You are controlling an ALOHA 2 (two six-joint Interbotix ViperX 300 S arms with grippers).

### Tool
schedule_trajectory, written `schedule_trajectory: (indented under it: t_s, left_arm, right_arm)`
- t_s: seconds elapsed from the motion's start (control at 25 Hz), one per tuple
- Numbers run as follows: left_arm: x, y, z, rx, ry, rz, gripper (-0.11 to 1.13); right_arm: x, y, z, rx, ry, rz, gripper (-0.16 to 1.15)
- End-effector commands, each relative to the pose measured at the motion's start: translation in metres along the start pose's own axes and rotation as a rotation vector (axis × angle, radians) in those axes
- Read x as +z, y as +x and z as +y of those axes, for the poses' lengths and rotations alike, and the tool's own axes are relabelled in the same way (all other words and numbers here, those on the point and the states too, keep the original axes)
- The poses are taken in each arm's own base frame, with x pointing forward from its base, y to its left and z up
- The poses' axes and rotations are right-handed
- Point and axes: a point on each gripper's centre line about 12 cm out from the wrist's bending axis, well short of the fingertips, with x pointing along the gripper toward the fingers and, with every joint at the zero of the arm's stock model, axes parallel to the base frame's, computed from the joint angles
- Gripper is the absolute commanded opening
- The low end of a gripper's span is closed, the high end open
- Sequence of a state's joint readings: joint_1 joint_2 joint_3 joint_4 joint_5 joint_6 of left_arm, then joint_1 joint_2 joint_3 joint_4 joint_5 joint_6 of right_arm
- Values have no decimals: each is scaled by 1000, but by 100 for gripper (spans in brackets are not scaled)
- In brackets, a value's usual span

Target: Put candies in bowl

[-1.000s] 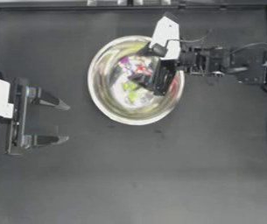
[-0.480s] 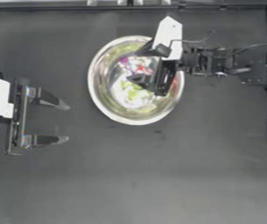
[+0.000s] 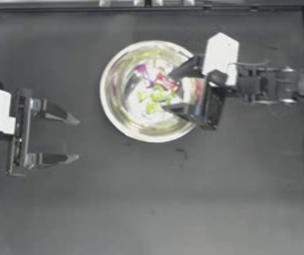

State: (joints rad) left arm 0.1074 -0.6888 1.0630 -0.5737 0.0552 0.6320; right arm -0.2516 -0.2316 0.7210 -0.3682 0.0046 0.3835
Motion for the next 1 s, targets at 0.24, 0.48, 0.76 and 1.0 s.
schedule_trajectory:
  t_s: [0.24,0.48,0.76,1.0]
  left_arm:
    - [13,-4,2,15,15,-53,100]
    - [18,-12,2,18,34,-86,100]
    - [22,-20,3,31,56,-127,100]
    - [26,-33,3,38,58,-178,100]
  right_arm:
    - [8,-53,15,36,-2,-83,100]
    - [-1,-86,24,73,-2,-133,100]
    - [-12,-115,26,97,-9,-189,100]
    - [-16,-137,25,103,-32,-262,100]
